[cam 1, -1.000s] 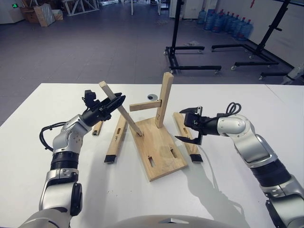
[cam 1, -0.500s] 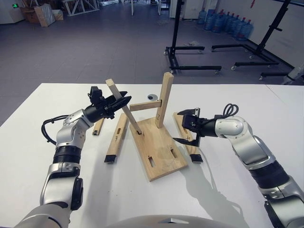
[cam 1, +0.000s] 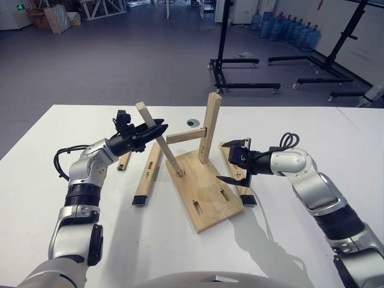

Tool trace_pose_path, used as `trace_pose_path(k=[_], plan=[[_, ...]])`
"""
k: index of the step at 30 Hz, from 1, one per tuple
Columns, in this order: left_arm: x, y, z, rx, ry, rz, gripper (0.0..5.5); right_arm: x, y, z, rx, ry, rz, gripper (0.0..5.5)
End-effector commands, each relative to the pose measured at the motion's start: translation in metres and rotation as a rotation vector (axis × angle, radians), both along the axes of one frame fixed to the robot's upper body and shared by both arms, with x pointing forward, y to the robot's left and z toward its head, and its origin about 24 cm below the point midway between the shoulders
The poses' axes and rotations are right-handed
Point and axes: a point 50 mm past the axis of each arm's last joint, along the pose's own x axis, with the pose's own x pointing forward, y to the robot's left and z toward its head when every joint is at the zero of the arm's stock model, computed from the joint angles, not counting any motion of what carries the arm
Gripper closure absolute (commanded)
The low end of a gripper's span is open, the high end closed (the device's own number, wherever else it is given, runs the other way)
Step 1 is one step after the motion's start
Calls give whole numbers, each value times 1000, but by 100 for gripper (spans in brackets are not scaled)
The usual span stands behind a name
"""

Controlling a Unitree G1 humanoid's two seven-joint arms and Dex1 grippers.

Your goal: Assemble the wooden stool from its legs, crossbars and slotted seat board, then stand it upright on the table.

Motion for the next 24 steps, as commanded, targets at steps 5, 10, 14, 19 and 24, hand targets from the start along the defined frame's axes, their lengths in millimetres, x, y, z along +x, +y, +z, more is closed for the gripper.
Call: trace_pose_path(k=[5, 10, 14, 19, 24], plan=[[4, 4, 2, 47, -28, 35, 348, -2, 3, -1, 4, 8, 10, 10], [5, 2, 3, 48, -49, 51, 348, -2, 4, -1, 6, 10, 13, 10], [3, -1, 0, 34, -37, 45, 348, -3, 5, -2, 6, 13, 17, 10], [2, -2, 2, 10, -27, 42, 348, -3, 5, -2, 8, 14, 18, 10], [-2, -3, -7, 42, -13, 42, 348, -4, 6, -3, 9, 16, 20, 10]])
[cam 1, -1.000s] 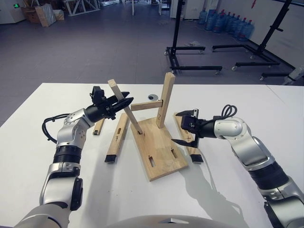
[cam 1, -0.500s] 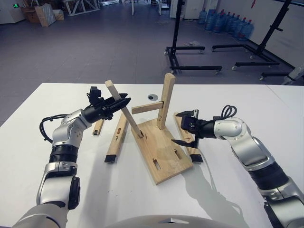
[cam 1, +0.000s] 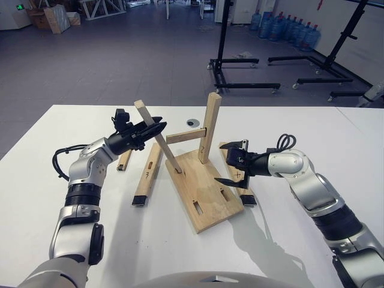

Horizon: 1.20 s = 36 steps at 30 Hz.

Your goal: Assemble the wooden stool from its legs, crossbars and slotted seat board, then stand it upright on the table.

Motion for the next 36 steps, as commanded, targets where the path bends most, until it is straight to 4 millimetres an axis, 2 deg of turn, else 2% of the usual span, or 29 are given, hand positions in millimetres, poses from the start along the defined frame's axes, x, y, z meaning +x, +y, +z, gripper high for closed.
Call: trace_pose_path(k=[1, 5, 10, 14, 19, 22, 26, 29, 31, 33, 36], plan=[[-3, -1, -7, 39, 8, 8, 348, -2, 2, 0, 4, 3, 4, 10], [-3, -2, -13, 92, -3, 12, 348, -2, 2, 0, 4, 3, 4, 10], [-5, -3, -12, 112, -25, -5, 348, -3, 2, -1, 6, 6, 5, 10], [-17, 1, -20, 134, -25, -9, 348, -3, 4, 0, 6, 8, 12, 10], [-25, 11, -24, 80, -15, 75, 348, 0, 3, 3, 2, 5, 19, 10], [-27, 9, -30, 64, 6, 88, 348, 3, 3, 9, 7, -13, 20, 10], [-26, 3, -29, 76, -1, 69, 348, 20, 16, 60, 109, -177, 35, 10], [-23, 0, -25, 78, -10, 61, 348, 29, 42, 117, 250, -396, 63, 10], [-22, -1, -24, 83, -13, 56, 348, 28, 62, 144, 293, -542, 94, 10], [-21, -2, -23, 88, -11, 49, 348, 27, 80, 153, 258, -676, 119, 10], [-20, -4, -24, 89, 8, 29, 348, 33, 94, 144, 169, -795, 122, 10]])
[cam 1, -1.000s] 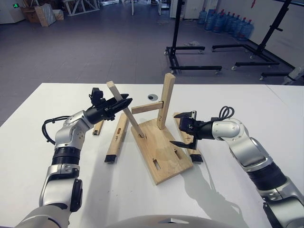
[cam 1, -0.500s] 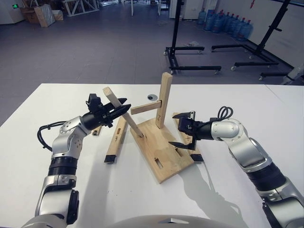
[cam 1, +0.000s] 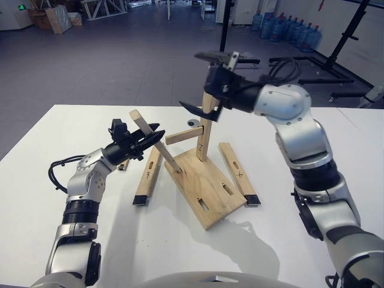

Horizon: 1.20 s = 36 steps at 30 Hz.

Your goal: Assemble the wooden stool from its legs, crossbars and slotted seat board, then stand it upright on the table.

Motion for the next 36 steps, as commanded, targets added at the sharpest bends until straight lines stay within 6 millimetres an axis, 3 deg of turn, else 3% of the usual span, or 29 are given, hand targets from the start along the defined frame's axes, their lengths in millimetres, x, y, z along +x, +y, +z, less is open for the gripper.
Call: trace_pose_path(k=[1, 7, 13, 19, 30, 36], plan=[[1, -4, -13, 51, 99, -31, 348, 9, 12, -12, -78, -100, -51, 10], [5, -8, -12, 112, 122, -57, 348, 27, 11, -33, -150, -121, -129, 10], [5, -10, -13, 120, 143, -78, 348, 29, 9, -44, -171, -92, -127, 10], [5, -10, -10, 45, 186, -98, 348, 29, 8, -49, -164, -73, -125, 10], [7, -16, -18, 218, 116, -84, 348, 30, 10, -52, -156, -50, -124, 10], [10, -12, -10, 125, 150, -74, 348, 30, 9, -52, -152, -45, -125, 10]])
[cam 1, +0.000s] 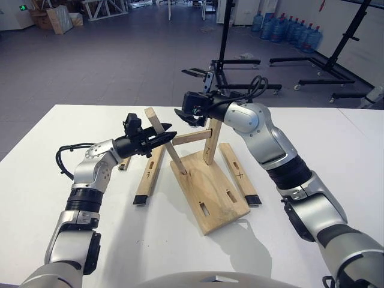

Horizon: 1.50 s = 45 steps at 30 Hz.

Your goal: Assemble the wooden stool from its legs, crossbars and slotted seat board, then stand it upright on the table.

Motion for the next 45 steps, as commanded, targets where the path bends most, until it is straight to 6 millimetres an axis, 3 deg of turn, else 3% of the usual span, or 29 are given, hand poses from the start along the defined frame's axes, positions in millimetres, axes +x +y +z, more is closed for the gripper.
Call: trace_pose_path(k=[1, 10, 18, 29, 40, 45], plan=[[-2, 6, -18, 23, 124, 41, 348, 2, -5, -4, -2, 27, -17, 10], [-3, -3, -18, 176, 114, -31, 348, 2, -5, -5, 2, 34, -20, 10], [5, -1, -4, 127, 165, -33, 348, 0, -3, -7, 4, 41, -14, 10], [6, -7, -10, 232, 178, -57, 348, -1, -2, -10, 8, 52, -14, 10], [10, -6, -4, 183, 258, -61, 348, 2, -7, -10, 10, 50, -37, 10], [10, -9, -4, 263, 232, -68, 348, 3, -8, -10, 11, 50, -43, 10]])
